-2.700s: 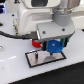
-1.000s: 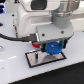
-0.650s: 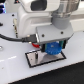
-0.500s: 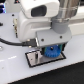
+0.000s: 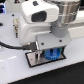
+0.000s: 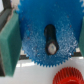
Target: Insert the blue gear onto the right peg, followed by the red gear
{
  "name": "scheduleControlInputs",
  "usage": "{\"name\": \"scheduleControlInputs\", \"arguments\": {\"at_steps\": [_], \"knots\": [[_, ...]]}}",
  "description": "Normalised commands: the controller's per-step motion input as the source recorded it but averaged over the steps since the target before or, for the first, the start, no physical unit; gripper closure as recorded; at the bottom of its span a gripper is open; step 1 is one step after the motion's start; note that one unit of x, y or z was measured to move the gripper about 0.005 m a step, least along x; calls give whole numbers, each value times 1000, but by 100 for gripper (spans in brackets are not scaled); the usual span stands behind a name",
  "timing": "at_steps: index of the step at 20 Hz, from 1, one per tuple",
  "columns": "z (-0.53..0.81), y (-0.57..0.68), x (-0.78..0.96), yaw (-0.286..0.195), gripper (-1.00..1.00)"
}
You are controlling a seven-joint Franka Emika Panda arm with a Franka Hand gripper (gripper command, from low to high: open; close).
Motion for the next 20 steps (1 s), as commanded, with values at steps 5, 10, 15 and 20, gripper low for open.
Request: {"name": "scheduleControlInputs", "arguments": {"at_steps": [5,10,15,20], "knots": [[539,154,-70,0,-100],[411,65,-202,0,-100],[242,112,-509,0,-100],[89,83,-630,0,-100]]}}
